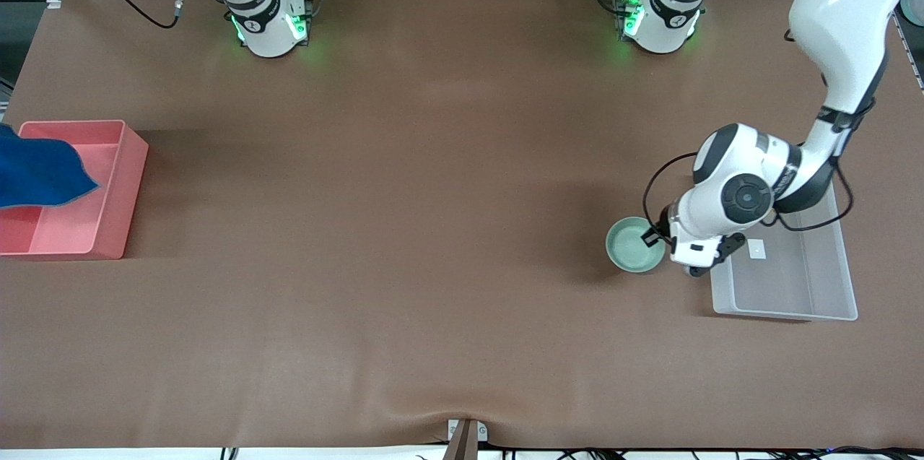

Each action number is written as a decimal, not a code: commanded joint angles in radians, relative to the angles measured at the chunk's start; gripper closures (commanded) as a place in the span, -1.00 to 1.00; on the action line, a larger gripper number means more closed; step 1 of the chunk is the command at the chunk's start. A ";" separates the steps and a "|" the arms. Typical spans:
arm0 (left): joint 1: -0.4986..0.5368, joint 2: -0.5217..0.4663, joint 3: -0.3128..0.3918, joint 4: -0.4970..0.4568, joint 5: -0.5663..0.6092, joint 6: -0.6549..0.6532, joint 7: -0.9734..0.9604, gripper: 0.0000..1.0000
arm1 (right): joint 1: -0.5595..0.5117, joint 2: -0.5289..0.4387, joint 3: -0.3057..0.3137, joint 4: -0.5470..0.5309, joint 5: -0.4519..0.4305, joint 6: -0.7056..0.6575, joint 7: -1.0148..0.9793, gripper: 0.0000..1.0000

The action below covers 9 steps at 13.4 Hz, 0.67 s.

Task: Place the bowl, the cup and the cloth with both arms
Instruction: 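Carry the green bowl into the clear bin while the right gripper lowers the cloth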

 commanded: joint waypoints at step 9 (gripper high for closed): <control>0.209 -0.025 -0.004 0.269 0.019 -0.224 0.809 1.00 | -0.043 0.116 0.015 -0.019 -0.013 0.047 -0.112 1.00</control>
